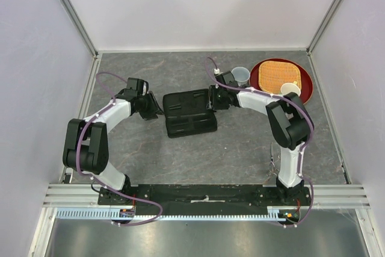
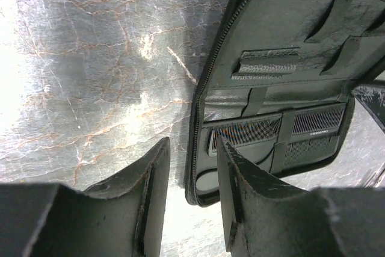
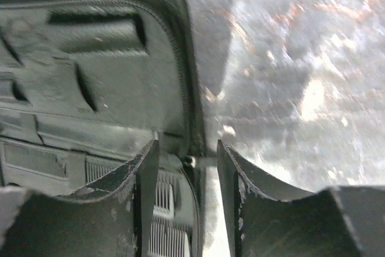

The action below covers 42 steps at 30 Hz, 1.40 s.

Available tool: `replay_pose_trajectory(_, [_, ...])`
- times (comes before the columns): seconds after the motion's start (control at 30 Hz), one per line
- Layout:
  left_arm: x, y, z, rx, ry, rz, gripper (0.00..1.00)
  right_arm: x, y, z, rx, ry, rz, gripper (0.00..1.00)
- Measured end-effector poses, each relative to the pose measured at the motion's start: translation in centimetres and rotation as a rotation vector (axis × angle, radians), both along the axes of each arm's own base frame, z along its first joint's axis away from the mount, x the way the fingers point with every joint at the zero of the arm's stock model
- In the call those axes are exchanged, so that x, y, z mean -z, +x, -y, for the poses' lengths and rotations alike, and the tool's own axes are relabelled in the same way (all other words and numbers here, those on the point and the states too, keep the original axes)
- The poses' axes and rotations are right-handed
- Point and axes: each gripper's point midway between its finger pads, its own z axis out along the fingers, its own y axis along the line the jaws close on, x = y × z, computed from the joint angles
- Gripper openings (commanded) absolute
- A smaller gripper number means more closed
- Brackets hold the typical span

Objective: Sort the hair-cutting tools

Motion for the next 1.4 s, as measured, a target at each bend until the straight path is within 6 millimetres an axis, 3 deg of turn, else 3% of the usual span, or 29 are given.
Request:
replay_pose_trajectory(0.1, [-0.1,0.0,-0.1,0.004,0.004,-0.002,0.44,-0.5,-1.1,1.9,0.068,-0.077,-0.008,0.59])
replay_pose_trajectory(0.23, [-0.7,0.2,-0.2,0.013,0.008,0.007,0.45,-3.2,-1.5,5.6,0.201,-0.184,0.029,0.63])
replay_pose_trajectory(0.37, [-1.7,0.6,-0.2,0.020,0.006,0.040,0.49,-7.3,-2.6,11.7,0.394,-0.255,0.077,0.67])
replay_pose_trajectory(0.4, [-2.0,0.6,-0.2,0.022,0.006,0.047,0.54,-7.9,-3.1,13.7,0.449,-0.268,0.079,0.71])
replay_pose_trajectory(0.57, [-3.7,0.7,-0.2,0.033,0.006,0.102,0.63,-8.0,-8.3,23.3,0.704,-0.347,-0.002,0.79])
replay_pose_trajectory(0.67, [-4.5,0.7,-0.3,0.037,0.007,0.128,0.65,-7.2,-11.9,26.3,0.796,-0.380,-0.084,0.80])
replay_pose_trajectory(0.87, [-5.5,0.6,-0.4,0.053,0.017,0.169,0.65,-5.6,-15.5,28.7,0.924,-0.382,-0.204,0.80])
replay_pose_trajectory(1.0, [-5.4,0.6,-0.6,0.064,0.028,0.175,0.66,-3.8,-17.5,29.5,0.988,-0.368,-0.294,0.74])
replay_pose_trajectory(1.4, [-4.7,0.5,-0.9,0.062,0.032,0.154,0.64,0.2,-21.0,24.9,0.848,-0.200,-0.499,0.66])
